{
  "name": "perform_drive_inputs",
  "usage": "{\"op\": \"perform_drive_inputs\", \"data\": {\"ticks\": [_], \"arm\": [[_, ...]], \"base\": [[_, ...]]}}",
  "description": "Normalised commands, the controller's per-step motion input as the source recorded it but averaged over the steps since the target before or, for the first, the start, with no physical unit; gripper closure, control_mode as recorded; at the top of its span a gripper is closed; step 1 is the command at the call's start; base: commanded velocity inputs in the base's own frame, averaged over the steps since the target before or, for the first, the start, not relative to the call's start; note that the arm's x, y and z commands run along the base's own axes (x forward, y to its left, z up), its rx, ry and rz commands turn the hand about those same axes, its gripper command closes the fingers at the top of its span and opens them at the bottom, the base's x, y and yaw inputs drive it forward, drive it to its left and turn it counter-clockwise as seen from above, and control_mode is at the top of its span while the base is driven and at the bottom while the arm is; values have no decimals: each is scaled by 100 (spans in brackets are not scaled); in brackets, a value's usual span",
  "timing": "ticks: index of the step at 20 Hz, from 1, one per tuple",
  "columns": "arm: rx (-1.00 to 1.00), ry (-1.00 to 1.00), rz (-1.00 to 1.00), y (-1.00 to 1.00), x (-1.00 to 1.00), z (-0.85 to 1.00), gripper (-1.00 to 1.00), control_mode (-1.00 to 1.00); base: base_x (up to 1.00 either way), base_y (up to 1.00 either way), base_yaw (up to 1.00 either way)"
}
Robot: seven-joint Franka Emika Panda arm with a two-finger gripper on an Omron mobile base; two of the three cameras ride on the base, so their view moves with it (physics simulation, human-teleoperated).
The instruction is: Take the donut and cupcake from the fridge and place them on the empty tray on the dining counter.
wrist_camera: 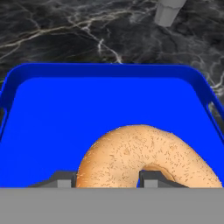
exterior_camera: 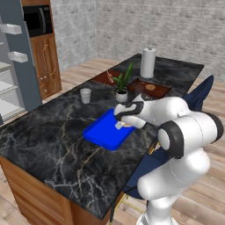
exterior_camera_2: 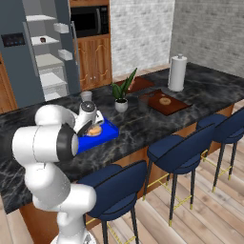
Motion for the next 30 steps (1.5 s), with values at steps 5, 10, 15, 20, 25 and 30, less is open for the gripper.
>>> {"op": "perform_drive_inputs", "data": {"ticks": [5, 10, 15, 20, 25, 30], "arm": [[0, 0, 0, 0, 42, -18, 100, -100], [0, 0, 0, 0, 55, -7, 100, -100], [0, 0, 0, 0, 26, -26, 100, -100], [0, 0, 0, 6, 0, -30, 100, -100], [0, 0, 0, 20, 5, -19, -100, -100], [0, 1, 0, 4, 22, 1, -100, -100]], "base": [[0, 0, 0], [0, 0, 0], [0, 0, 0], [0, 0, 0], [0, 0, 0], [0, 0, 0]]}}
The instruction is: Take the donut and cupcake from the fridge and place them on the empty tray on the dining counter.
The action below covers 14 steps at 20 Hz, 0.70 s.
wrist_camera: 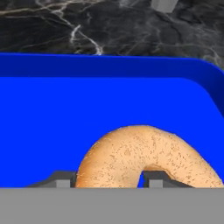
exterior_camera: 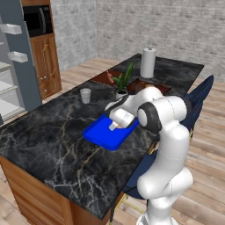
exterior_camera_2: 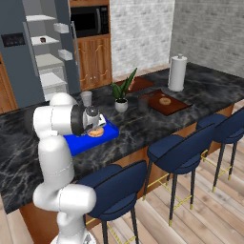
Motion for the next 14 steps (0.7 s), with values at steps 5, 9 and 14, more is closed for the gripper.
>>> {"op": "perform_drive_inputs", "data": {"ticks": [5, 9, 14], "arm": [[0, 0, 0, 0, 27, 0, -100, -100], [0, 0, 0, 0, 7, 24, -100, -100], [0, 6, 0, 0, -4, 39, -100, -100]], "base": [[0, 0, 0], [0, 0, 0], [0, 0, 0]]}}
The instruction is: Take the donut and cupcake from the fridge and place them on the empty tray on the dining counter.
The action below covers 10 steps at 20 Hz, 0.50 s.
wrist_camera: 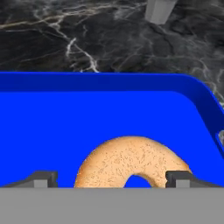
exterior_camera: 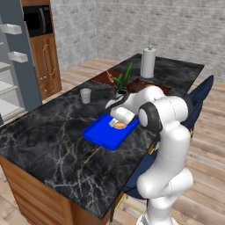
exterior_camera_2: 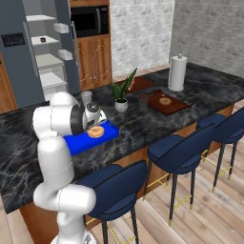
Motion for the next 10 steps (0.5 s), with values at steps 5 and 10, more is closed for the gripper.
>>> {"op": "perform_drive_inputs", "data": {"ticks": [5, 10], "arm": [[0, 8, 0, -3, -32, 58, -100, -100], [0, 1, 0, -21, -81, 100, -100, -100]], "base": [[0, 0, 0], [0, 0, 0]]}}
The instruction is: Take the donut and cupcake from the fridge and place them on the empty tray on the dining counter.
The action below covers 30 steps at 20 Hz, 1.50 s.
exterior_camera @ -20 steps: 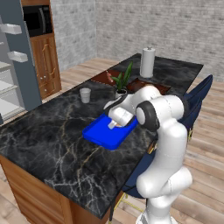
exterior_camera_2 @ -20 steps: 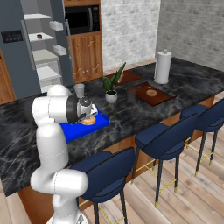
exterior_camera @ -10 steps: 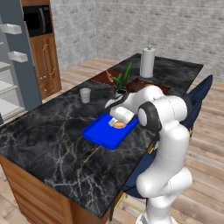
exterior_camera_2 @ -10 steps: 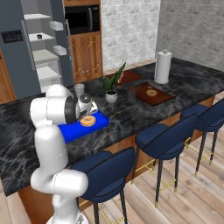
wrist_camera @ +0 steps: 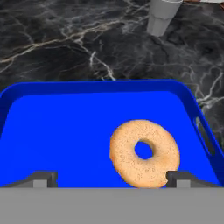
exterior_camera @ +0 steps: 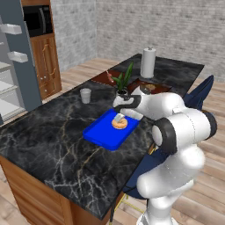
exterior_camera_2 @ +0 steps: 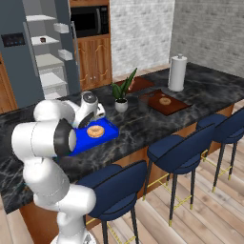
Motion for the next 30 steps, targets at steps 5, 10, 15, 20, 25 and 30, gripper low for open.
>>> {"op": "perform_drive_inputs", "data": {"ticks": [5, 10, 15, 20, 25, 30], "arm": [[0, 14, 0, -33, -100, 100, -100, -100], [-1, 28, 0, -30, -100, 100, -100, -100], [-2, 25, 0, -18, -100, 100, -100, -100], [-4, -5, 1, -1, -100, 58, -100, -100], [0, -44, 0, -13, -100, 0, -100, -100], [0, -30, 0, -8, -100, 0, -100, -100]], "base": [[0, 0, 0], [0, 0, 0], [0, 0, 0], [0, 0, 0], [0, 0, 0], [0, 0, 0]]}}
